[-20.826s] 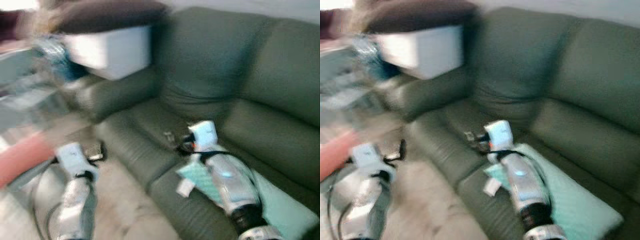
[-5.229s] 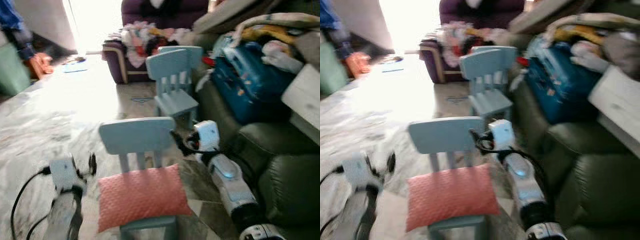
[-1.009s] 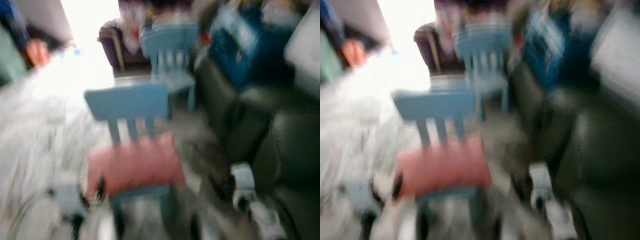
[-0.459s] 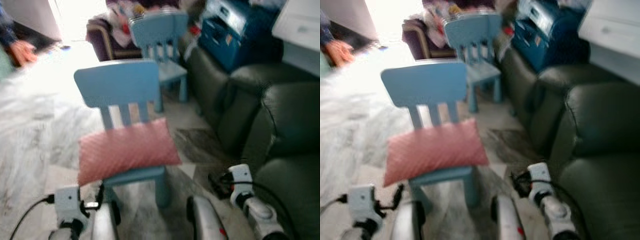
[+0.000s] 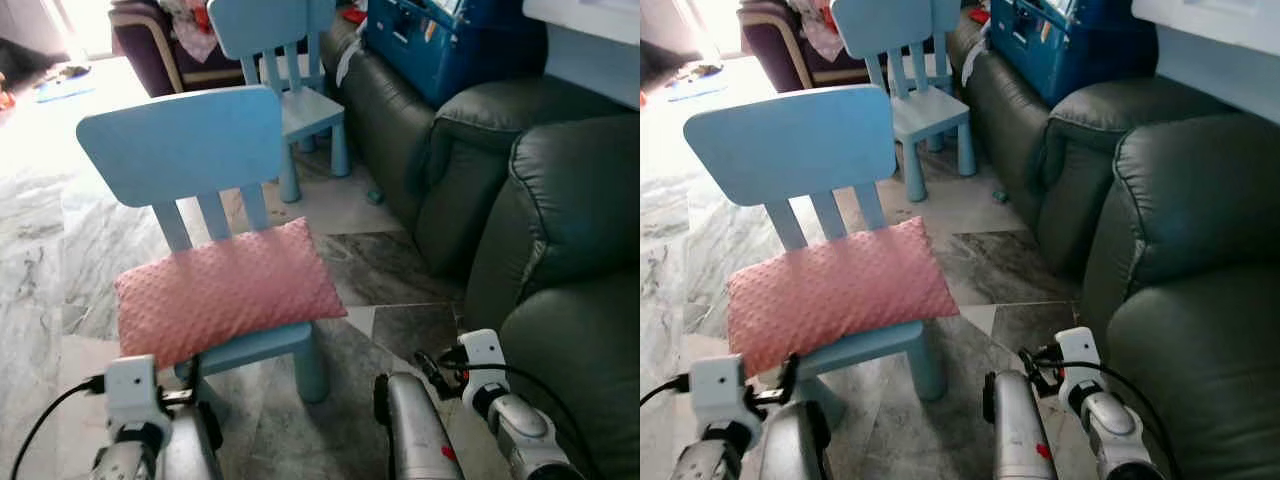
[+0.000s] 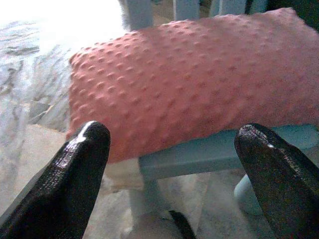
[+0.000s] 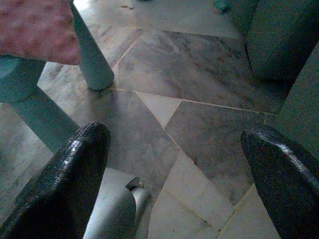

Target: Move the pillow to the sofa

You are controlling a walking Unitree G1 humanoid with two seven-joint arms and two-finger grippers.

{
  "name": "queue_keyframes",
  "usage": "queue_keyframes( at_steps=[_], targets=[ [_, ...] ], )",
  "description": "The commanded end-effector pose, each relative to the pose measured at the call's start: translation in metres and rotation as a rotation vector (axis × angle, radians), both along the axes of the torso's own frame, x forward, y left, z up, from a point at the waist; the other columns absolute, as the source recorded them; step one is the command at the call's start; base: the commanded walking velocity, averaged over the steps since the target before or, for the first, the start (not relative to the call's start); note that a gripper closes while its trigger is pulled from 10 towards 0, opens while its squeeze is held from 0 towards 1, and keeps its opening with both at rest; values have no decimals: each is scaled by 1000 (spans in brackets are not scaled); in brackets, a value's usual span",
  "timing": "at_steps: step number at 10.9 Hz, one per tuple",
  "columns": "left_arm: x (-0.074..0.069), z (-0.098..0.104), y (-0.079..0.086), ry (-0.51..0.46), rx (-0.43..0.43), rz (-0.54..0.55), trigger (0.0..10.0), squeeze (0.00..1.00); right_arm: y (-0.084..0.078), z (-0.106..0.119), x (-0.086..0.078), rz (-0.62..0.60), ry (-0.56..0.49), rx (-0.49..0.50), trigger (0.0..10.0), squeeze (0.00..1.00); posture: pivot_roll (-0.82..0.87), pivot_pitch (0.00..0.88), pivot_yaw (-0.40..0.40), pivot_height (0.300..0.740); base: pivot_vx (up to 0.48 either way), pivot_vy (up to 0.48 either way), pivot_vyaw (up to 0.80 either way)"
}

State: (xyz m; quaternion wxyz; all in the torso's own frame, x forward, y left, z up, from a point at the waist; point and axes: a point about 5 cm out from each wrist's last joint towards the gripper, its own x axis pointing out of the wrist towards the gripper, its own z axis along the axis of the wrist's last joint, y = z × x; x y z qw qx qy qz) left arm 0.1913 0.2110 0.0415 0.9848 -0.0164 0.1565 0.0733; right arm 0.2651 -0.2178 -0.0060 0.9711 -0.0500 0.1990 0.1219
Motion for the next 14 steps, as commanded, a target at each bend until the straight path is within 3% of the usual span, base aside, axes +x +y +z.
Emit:
queue_keyframes(
  at_steps=[1, 5, 7, 10, 11, 12, 13, 14],
  targets=[
    [-3, -1, 6, 19, 19, 20, 10000, 0, 2, 1, 1, 12, -12, 1, 10000, 0, -172, 54, 40, 445, 0, 0, 0],
    [-3, -2, 8, 22, 42, 48, 10000, 0, 8, 2, 4, 23, -17, 4, 10000, 0, -172, 57, 37, 373, 0, 0, 0],
    [0, 4, 29, -5, 105, 158, 10000, 0, 7, 9, 11, 33, -49, 5, 10000, 0, -171, 57, 36, 360, 0, 0, 0],
    [9, 22, 61, -83, 167, 301, 10000, 0, 16, 41, 33, 99, -232, 48, 10000, 0, -168, 63, 35, 360, 0, 0, 0],
    [16, 28, 73, -111, 167, 349, 10000, 0, 37, 62, 50, 157, -320, 84, 10000, 0, -164, 72, 32, 360, 0, 0, 0],
    [22, 35, 80, -141, 163, 384, 10000, 0, 64, 102, 67, 237, -450, 127, 10000, 0, -158, 81, 30, 360, 0, 0, 0],
    [32, 42, 86, -163, 154, 411, 10000, 0, 97, 147, 76, 313, -543, 183, 10000, 0, -154, 97, 29, 360, 0, 0, 0],
    [37, 49, 88, -192, 137, 438, 10000, 0, 111, 163, 79, 351, -565, 221, 10000, 0, -152, 110, 30, 360, 0, 0, 0]
  ],
)
